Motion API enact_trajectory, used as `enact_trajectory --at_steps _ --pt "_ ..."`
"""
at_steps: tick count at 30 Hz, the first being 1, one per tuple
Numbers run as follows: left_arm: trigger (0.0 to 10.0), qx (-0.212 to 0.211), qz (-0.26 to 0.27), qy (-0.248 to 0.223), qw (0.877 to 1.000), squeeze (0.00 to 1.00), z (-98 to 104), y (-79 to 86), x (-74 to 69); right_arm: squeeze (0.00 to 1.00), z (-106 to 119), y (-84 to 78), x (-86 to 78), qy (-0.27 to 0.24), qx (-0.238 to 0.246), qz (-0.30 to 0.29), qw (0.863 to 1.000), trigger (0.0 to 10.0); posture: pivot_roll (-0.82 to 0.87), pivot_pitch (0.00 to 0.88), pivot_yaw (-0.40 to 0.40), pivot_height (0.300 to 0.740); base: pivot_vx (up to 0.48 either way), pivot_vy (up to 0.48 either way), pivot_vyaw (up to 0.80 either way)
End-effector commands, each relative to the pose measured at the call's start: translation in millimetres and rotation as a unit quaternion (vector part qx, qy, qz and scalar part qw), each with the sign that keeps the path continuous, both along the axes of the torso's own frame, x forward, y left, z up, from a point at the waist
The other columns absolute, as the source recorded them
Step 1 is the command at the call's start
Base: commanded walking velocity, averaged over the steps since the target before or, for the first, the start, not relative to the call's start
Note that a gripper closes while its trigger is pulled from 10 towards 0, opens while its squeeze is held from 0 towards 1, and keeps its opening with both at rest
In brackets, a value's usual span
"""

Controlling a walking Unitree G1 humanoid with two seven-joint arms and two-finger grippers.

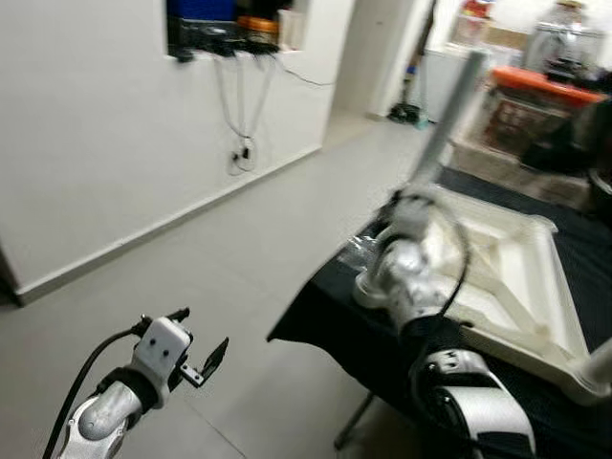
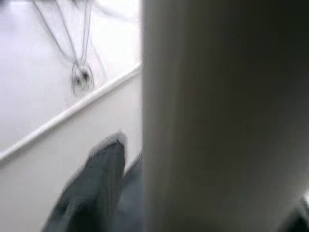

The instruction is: Building children table

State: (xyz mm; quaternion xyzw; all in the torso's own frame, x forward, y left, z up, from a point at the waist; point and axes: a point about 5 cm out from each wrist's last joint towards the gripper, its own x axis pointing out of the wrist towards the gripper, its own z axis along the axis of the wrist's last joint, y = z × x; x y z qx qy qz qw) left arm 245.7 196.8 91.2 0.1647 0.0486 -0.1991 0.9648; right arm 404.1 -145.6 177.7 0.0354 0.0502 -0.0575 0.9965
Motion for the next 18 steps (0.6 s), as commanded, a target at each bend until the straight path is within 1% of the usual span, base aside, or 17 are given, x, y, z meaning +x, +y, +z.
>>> enact_trajectory --at_steps 1,2,3,4,5,6,7,8,9,10,13,14,15,16,18 --pt "10.0 -0.003 -0.003 0.01 1.0 0.0 -4.8 -3.1 -1.6 0.0 29.4 -7.8 8.8 -0.041 -0.004 0.026 0.999 10.0 0.05 0.0 -0.118 0.74 0.0 0.0 0.0" --pt "10.0 -0.003 -0.003 0.01 1.0 0.0 -4.9 -2.9 -1.9 0.0 37.9 -8.9 10.3 -0.057 -0.006 0.04 0.998 10.0 0.05 0.0 -0.118 0.74 0.0 0.0 0.0" --pt "10.0 -0.004 -0.002 0.01 1.0 0.0 -5.3 -2.8 -2.2 0.0 46.7 -7.7 11.1 -0.08 0.001 0.082 0.993 10.0 0.04 0.0 -0.124 0.74 0.0 0.0 0.0" --pt "10.0 -0.004 -0.001 0.011 1.0 0.0 -5.7 -3.0 -2.7 0.0 52.1 -5.9 10.0 -0.097 0.011 0.149 0.984 2.5 0.05 0.0 -0.128 0.74 0.0 0.0 0.0" --pt "10.0 -0.005 0.0 0.011 1.0 0.0 -6.0 -3.3 -3.0 0.0 54.2 -4.7 8.5 -0.104 0.017 0.192 0.976 2.5 0.05 0.0 -0.128 0.74 0.0 0.0 0.0" --pt "10.0 -0.005 0.0 0.011 1.0 0.0 -6.0 -3.3 -3.0 0.0 54.2 -4.7 8.5 -0.104 0.017 0.192 0.976 2.5 0.05 0.0 -0.128 0.74 0.0 0.0 0.0" --pt "10.0 -0.005 0.001 0.01 1.0 0.0 -6.1 -3.5 -3.2 0.0 53.1 -6.4 6.9 -0.104 0.008 0.227 0.968 0.0 0.05 0.0 -0.13 0.74 0.0 0.0 0.0" --pt "10.0 -0.006 0.002 0.01 1.0 0.0 -6.2 -3.4 -3.5 0.0 49.3 -7.0 4.9 -0.095 -0.004 0.253 0.963 0.0 0.05 0.0 -0.133 0.74 0.0 0.0 0.0" --pt "10.0 -0.006 0.002 0.01 1.0 0.0 -6.2 -3.4 -3.5 0.0 49.3 -7.0 4.9 -0.095 -0.004 0.253 0.963 0.0 0.05 0.0 -0.133 0.74 0.0 0.0 0.0" --pt "10.0 -0.006 0.003 0.011 1.0 0.0 -6.4 -3.0 -4.0 0.0 43.3 -6.9 3.5 -0.078 -0.015 0.265 0.961 0.0 0.05 0.0 -0.132 0.74 0.0 0.0 0.0" --pt "10.0 -0.005 0.003 0.011 1.0 0.0 -6.5 -2.8 -4.2 0.0 39.2 -6.8 2.8 -0.067 -0.021 0.274 0.959 0.0 0.05 0.0 -0.132 0.74 0.0 0.0 0.0" --pt "10.0 -0.005 0.003 0.012 1.0 0.0 -6.6 -2.3 -4.7 0.0 32.4 -9.3 4.3 -0.049 -0.025 0.237 0.97 0.0 0.05 0.0 -0.127 0.74 0.0 0.0 0.0" --pt "10.0 -0.005 0.003 0.012 1.0 0.0 -6.6 -2.3 -4.7 0.0 32.4 -9.3 4.3 -0.049 -0.025 0.237 0.97 0.0 0.05 0.0 -0.127 0.74 0.0 0.0 0.0" --pt "10.0 -0.004 0.003 0.012 1.0 0.0 -6.5 -1.9 -5.0 0.0 20.3 -30.3 6.7 -0.015 -0.011 0.07 0.997 0.0 0.05 0.0 -0.126 0.74 0.0 0.0 0.0" --pt "10.0 -0.004 0.003 0.012 1.0 0.0 -6.5 -1.9 -5.0 0.0 20.3 -30.3 6.7 -0.015 -0.011 0.07 0.997 0.0 0.05 0.0 -0.126 0.74 0.0 0.0 0.0"
